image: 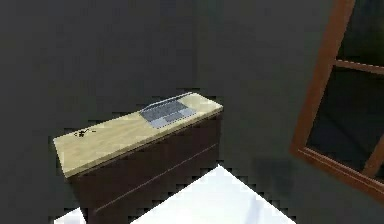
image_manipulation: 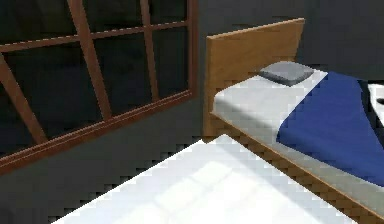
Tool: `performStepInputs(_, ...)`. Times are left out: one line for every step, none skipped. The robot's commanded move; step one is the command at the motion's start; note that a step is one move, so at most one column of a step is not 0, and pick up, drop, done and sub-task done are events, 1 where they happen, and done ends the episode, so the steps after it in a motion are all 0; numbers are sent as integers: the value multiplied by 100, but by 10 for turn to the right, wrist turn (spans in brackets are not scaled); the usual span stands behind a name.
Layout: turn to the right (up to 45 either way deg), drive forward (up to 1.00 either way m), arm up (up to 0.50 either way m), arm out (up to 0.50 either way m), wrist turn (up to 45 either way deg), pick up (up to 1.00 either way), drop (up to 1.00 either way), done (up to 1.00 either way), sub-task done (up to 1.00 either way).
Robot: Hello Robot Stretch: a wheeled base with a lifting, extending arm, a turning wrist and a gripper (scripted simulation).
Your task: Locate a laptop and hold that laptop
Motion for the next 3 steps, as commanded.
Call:
performStepInputs(0,40,0,0,0,0,0,0,0)
performStepInputs(-450,0,0,0,0,0,0,0,0)
performStepInputs(-450,0,0,0,0,0,0,0,0)
